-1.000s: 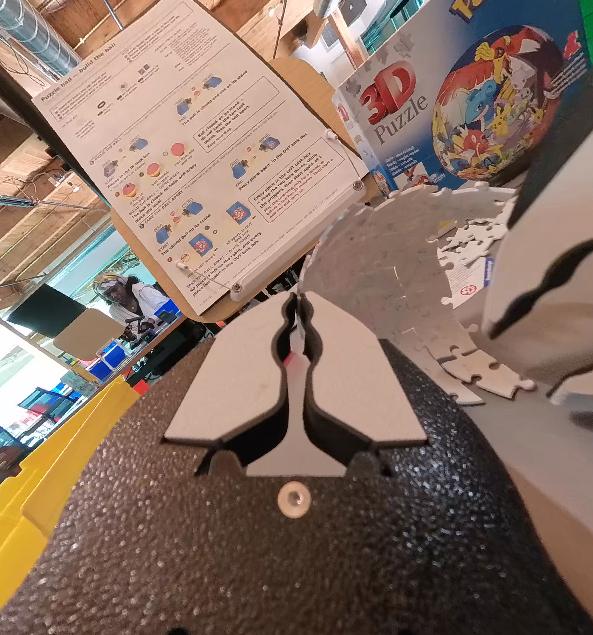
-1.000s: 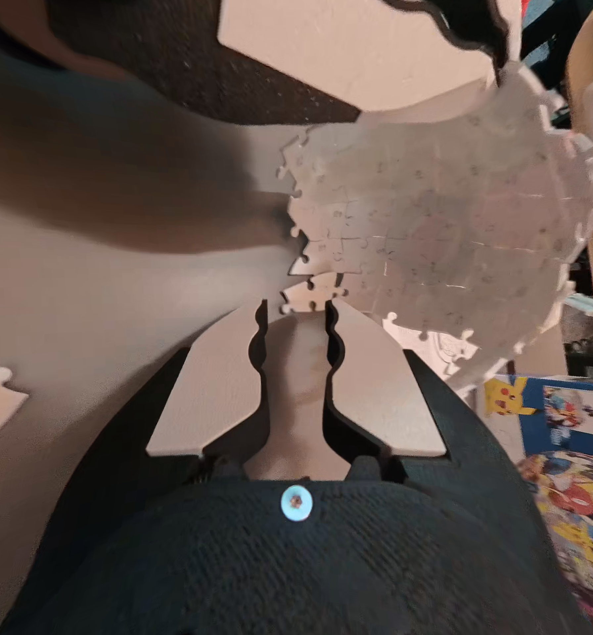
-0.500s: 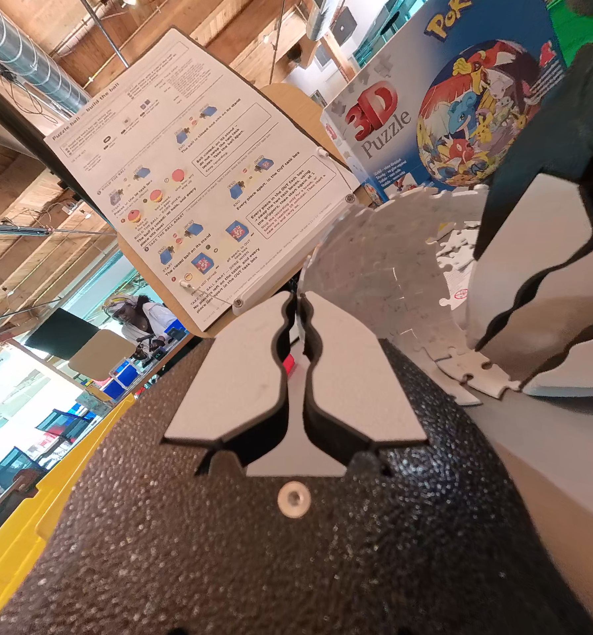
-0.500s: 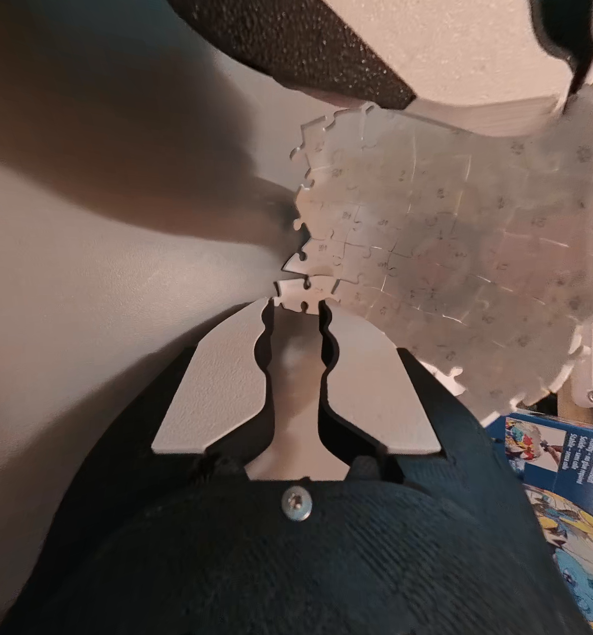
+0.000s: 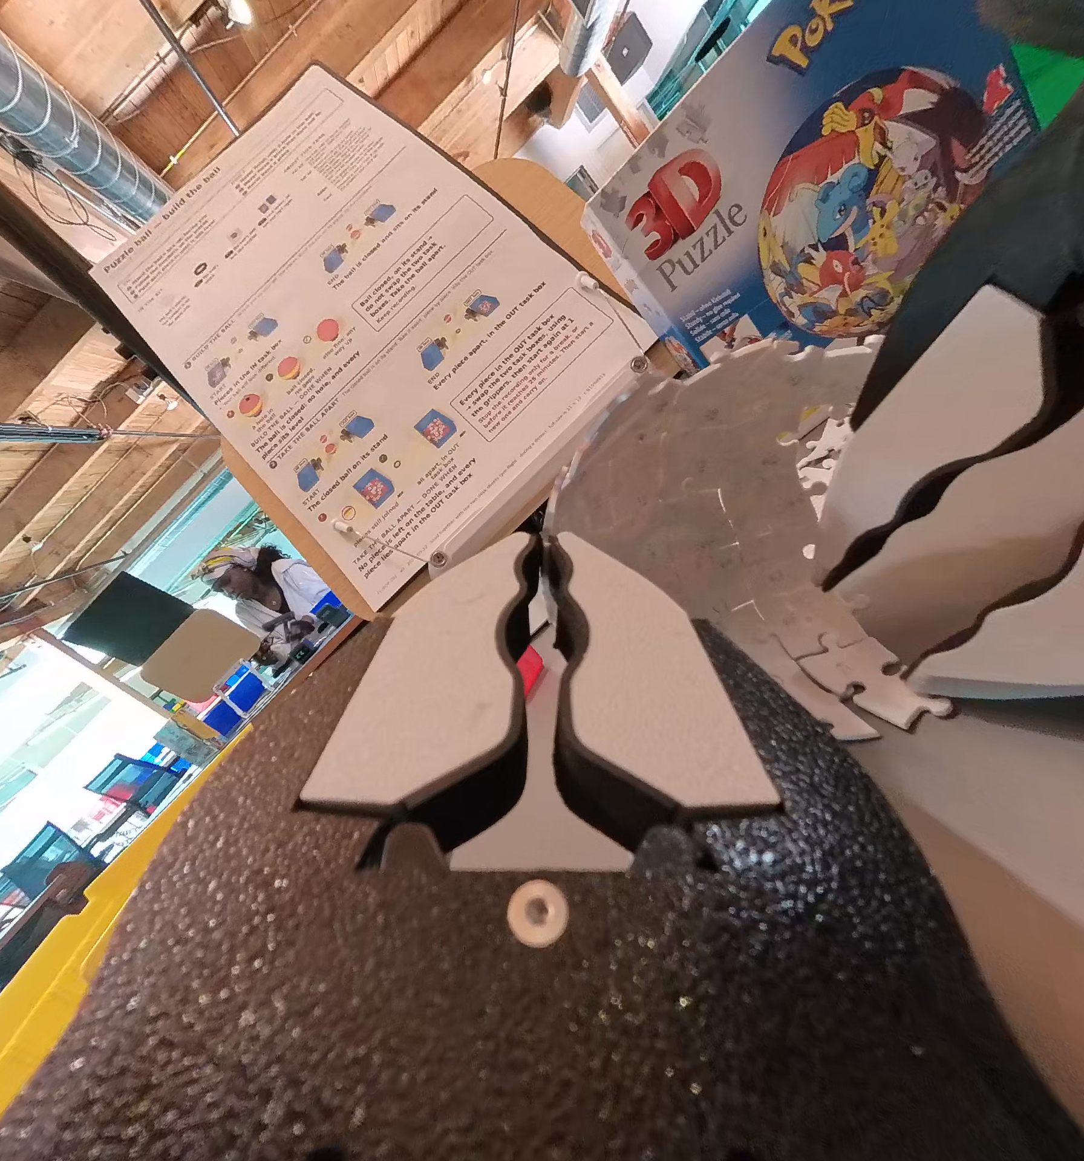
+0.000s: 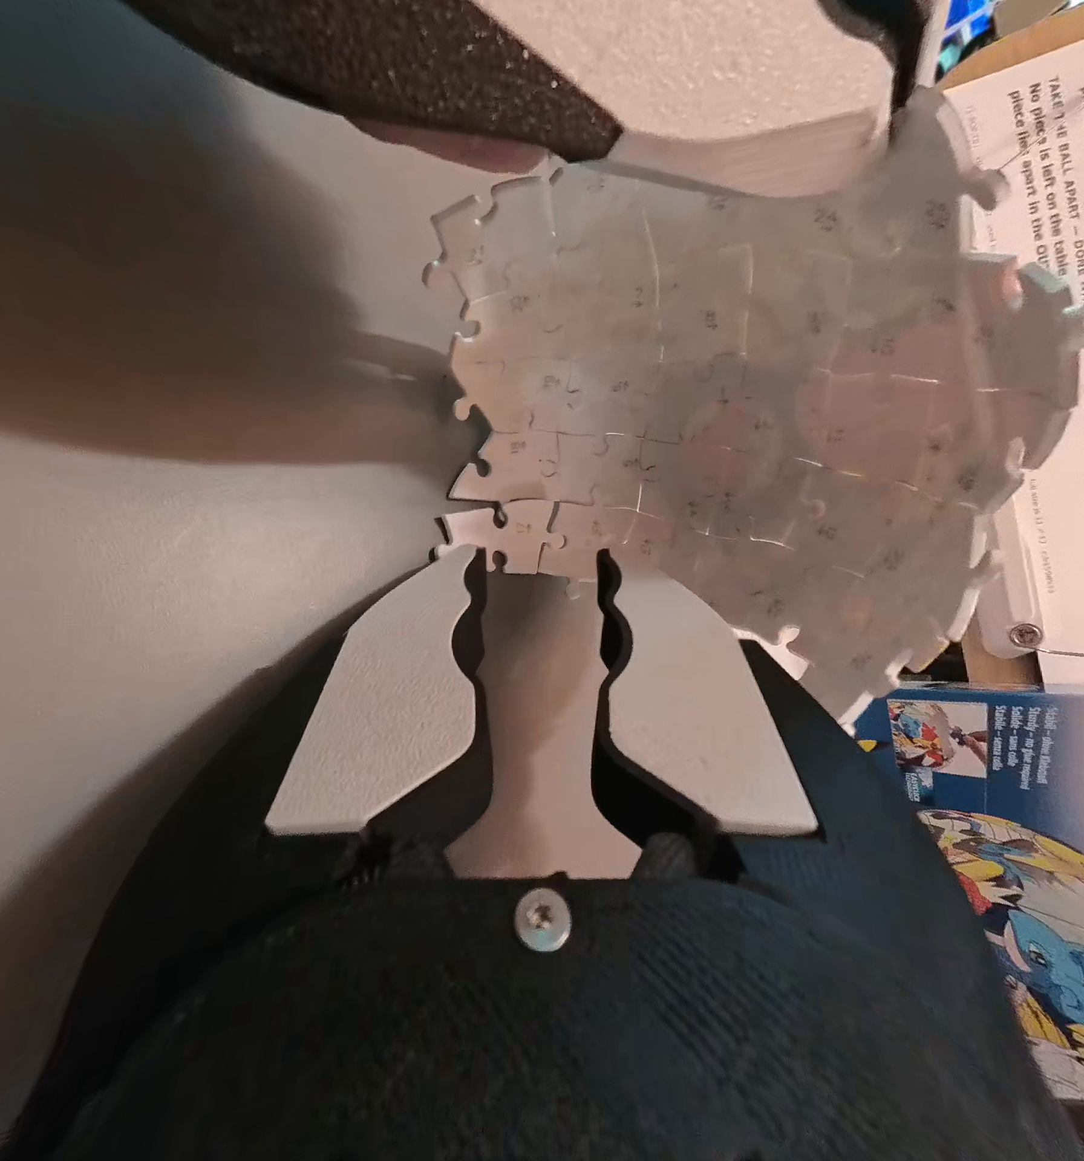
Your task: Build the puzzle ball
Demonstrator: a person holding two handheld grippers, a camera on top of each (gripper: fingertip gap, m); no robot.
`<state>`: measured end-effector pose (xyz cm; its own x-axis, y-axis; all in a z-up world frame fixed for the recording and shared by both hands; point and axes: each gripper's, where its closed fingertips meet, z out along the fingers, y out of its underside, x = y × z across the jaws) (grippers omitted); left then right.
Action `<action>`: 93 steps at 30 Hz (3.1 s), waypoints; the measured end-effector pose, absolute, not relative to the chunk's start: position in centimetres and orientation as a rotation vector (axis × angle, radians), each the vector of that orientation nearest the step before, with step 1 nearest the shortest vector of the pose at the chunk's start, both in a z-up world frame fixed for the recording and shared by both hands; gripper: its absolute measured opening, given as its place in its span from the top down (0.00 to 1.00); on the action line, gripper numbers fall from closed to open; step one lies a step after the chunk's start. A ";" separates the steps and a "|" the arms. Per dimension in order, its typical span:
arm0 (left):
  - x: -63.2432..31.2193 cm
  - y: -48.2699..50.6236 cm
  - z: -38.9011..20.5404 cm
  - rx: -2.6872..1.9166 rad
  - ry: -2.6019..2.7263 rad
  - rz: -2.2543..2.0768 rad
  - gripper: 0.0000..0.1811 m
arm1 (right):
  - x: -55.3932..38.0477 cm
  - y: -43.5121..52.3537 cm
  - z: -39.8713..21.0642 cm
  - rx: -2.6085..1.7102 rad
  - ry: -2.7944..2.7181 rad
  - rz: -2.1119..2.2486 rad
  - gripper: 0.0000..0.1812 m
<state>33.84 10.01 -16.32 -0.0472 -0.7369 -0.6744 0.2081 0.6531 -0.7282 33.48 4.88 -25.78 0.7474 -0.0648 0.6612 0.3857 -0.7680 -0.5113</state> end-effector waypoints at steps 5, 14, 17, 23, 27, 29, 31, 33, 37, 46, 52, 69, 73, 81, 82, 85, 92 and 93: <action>33.8 10.0 -16.3 -0.475 1.422 -0.812 0.99 | 32.7 4.7 -25.9 -2.324 -0.238 -0.833 0.79; 33.7 9.9 -16.2 -0.467 1.420 -0.815 0.99 | 33.2 5.1 -26.1 -2.336 -0.162 -0.836 0.81; 33.7 9.9 -16.2 -0.468 1.420 -0.816 0.99 | 33.4 5.0 -25.9 -2.315 -0.146 -0.853 0.82; 33.7 9.9 -16.2 -0.468 1.421 -0.817 0.99 | 33.9 4.6 -25.9 -2.308 -0.165 -0.923 0.84; 33.7 9.8 -16.2 -0.467 1.421 -0.818 0.99 | 34.5 4.5 -25.7 -2.283 -0.142 -0.980 0.85; 33.7 9.8 -16.2 -0.467 1.421 -0.820 0.99 | 34.6 4.5 -25.7 -2.273 -0.148 -0.996 0.86; 33.7 9.9 -16.2 -0.469 1.421 -0.819 0.99 | 34.8 4.4 -25.6 -2.267 -0.169 -1.032 0.86; 33.7 9.9 -16.2 -0.470 1.421 -0.819 0.99 | 34.8 4.2 -25.7 -2.284 -0.190 -1.050 0.86; 33.7 9.9 -16.2 -0.473 1.421 -0.820 0.99 | 33.9 4.1 -25.5 -2.302 -0.265 -0.996 0.84; 34.0 10.2 -16.4 -0.489 1.424 -0.836 0.99 | 34.2 4.1 -25.1 -2.336 -0.470 -1.124 0.83; 33.9 9.9 -16.3 -0.464 1.425 -0.848 0.99 | 32.5 3.6 -25.8 -2.375 -0.662 -1.185 0.81; 33.9 9.9 -16.3 -0.463 1.428 -0.847 0.99 | 32.1 4.1 -25.0 -2.316 -0.579 -1.255 0.76; 34.0 9.9 -16.3 -0.467 1.428 -0.847 0.99 | 28.1 4.5 -20.4 -2.109 -0.272 -0.829 0.76; 34.0 9.8 -16.3 -0.457 1.425 -0.838 0.99 | 34.8 2.3 -13.5 -1.954 -0.073 -1.139 0.67; 34.0 9.8 -16.3 -0.456 1.425 -0.836 0.99 | 35.0 2.6 -13.9 -1.964 -0.084 -1.132 0.68; 34.0 9.8 -16.3 -0.449 1.423 -0.829 0.99 | 35.5 3.1 -15.0 -2.003 -0.124 -1.159 0.71; 33.9 9.7 -16.3 -0.443 1.421 -0.823 0.99 | 35.9 2.5 -16.7 -2.089 -0.055 -1.148 0.77; 33.9 9.7 -16.3 -0.443 1.421 -0.822 0.99 | 36.0 2.5 -16.7 -2.092 -0.038 -1.147 0.74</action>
